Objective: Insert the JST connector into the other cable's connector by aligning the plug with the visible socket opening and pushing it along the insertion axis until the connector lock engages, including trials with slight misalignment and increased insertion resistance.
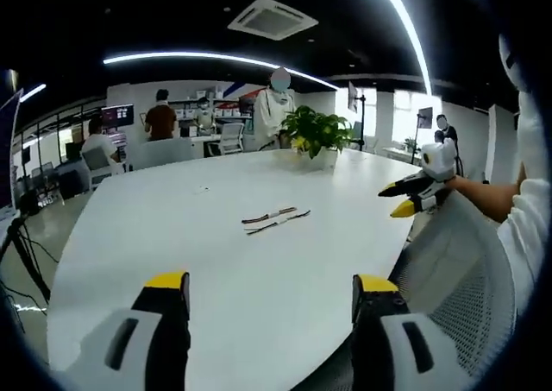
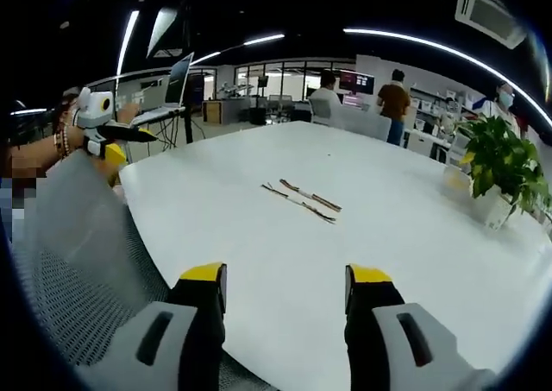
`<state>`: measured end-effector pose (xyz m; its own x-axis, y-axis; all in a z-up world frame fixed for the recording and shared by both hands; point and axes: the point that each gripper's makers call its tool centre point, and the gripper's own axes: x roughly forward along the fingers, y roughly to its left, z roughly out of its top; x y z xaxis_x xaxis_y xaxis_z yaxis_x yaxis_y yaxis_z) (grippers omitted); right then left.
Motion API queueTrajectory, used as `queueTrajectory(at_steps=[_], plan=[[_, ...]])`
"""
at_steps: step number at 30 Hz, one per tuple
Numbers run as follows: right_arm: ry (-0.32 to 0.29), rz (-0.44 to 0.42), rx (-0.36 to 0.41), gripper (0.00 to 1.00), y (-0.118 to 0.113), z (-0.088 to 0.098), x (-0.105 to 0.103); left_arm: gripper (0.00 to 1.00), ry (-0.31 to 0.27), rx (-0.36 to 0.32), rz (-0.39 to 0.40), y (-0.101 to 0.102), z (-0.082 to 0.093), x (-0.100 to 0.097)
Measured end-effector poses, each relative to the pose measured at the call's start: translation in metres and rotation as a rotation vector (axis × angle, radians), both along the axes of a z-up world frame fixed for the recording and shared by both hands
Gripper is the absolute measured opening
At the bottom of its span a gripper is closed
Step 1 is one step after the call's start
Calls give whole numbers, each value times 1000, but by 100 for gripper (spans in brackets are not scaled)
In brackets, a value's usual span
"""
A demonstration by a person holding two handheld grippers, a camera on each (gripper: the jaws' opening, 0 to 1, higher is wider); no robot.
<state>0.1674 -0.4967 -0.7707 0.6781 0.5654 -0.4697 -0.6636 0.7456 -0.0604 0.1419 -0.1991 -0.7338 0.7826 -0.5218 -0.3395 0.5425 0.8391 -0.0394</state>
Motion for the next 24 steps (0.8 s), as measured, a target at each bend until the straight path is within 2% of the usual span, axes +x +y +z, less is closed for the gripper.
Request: queueTrajectory(at_steps=[5, 10, 14, 17, 21, 24], plan=[[7, -8, 7, 52, -1, -1, 0, 74, 15, 9, 19, 4, -10, 3], [27, -9, -34, 51, -4, -9, -1, 74, 77, 33, 5, 3, -24, 0], [25, -3, -34, 50, -3, -10, -2, 74, 75, 27, -3, 2, -24, -2], [42, -5, -40, 50, -4, -13, -3, 74, 103, 17, 0, 3, -29, -3], [56, -5, -28, 49, -3, -15, -4, 74, 99, 31, 3, 3, -29, -4], [66, -11, -16, 49, -3, -16, -4, 74, 119, 51, 0, 3, -34, -6]])
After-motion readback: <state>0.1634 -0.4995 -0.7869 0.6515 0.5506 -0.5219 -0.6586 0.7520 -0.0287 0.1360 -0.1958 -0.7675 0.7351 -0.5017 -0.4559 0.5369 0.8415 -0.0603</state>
